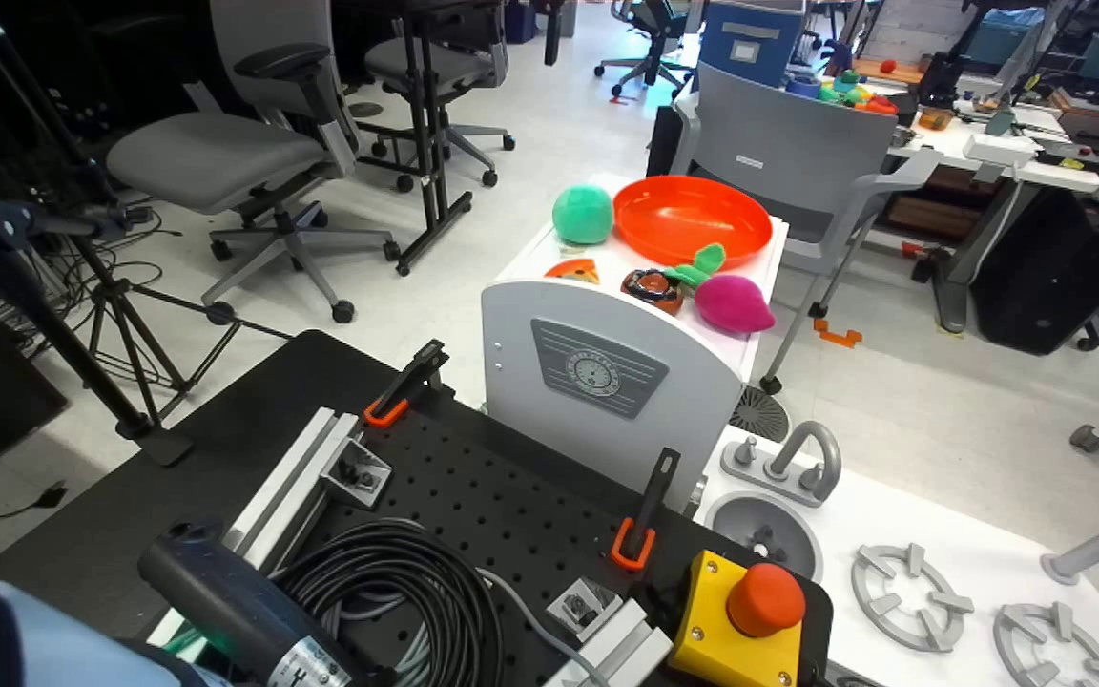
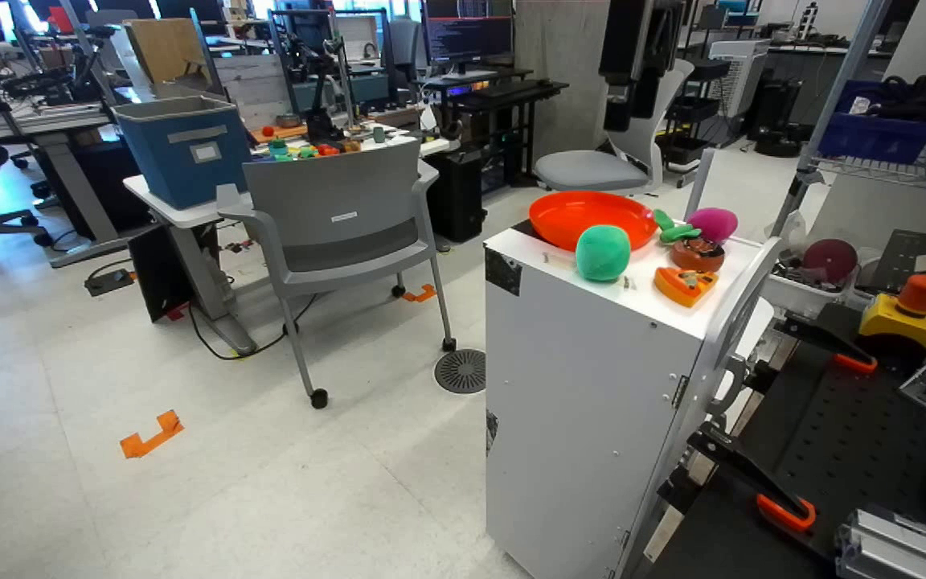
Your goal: Put the green object on the orange plate
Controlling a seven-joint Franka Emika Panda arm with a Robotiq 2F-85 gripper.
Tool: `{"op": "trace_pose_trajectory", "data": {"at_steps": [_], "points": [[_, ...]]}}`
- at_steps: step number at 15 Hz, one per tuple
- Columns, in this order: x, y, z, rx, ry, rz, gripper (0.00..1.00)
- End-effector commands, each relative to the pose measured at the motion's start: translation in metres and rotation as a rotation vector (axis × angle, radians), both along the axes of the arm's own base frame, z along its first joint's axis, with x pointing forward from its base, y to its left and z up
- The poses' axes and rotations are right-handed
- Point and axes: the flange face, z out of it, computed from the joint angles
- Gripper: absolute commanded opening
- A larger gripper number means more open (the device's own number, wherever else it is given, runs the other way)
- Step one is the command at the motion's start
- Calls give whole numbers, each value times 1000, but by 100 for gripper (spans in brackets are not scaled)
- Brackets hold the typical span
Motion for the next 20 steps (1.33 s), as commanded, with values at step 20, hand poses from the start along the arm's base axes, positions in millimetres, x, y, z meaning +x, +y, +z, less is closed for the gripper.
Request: {"op": "trace_pose_trajectory", "data": {"at_steps": [20], "points": [[20,-2,-30,-134,106,8,100]]}}
